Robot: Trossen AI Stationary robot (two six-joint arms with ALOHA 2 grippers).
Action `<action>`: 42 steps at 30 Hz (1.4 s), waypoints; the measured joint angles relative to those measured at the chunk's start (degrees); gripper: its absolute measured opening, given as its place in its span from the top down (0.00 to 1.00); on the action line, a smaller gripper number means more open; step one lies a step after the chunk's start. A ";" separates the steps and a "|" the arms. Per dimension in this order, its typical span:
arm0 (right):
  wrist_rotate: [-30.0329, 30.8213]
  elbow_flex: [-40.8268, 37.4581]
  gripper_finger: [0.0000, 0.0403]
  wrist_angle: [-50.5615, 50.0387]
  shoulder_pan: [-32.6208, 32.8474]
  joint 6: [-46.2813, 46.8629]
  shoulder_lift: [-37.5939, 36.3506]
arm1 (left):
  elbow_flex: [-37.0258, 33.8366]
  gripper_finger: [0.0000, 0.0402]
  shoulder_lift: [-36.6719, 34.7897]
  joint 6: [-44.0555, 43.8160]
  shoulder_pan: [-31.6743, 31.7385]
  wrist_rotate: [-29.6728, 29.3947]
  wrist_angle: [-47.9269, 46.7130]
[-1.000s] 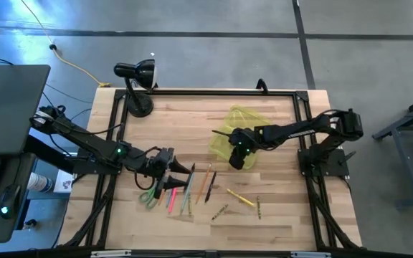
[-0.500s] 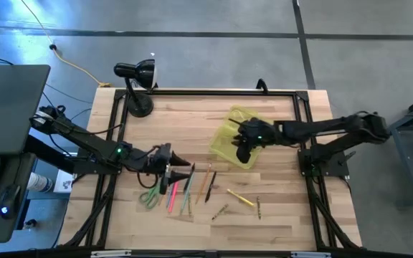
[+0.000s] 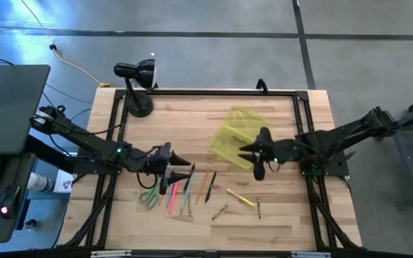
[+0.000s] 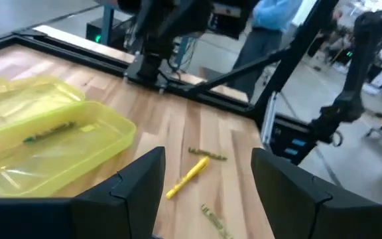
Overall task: Pick & place school supplies into a supply box
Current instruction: Put the green scissors into the yellow supply box
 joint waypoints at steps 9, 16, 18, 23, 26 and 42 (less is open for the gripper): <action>9.11 -0.04 0.75 -0.15 6.51 3.15 3.21 | -0.05 0.35 0.34 -0.92 0.01 11.46 -0.15; 11.19 -0.09 0.75 0.01 7.66 6.55 6.36 | 0.00 0.35 0.64 -7.55 0.00 9.74 -6.01; 11.25 -0.09 0.75 0.03 7.66 6.60 7.12 | 0.00 0.35 0.67 -13.95 0.12 7.35 -10.21; 11.69 -0.11 0.75 0.93 7.63 6.60 8.50 | 4.74 0.35 0.25 -33.66 1.54 13.91 -36.39; 11.71 -0.11 0.75 1.35 7.63 6.56 8.77 | 6.97 0.35 2.62 -41.65 -0.06 20.39 -50.27; 11.87 -0.13 0.75 0.87 7.48 4.55 8.79 | 7.99 0.35 20.69 -55.92 -15.89 26.64 -49.83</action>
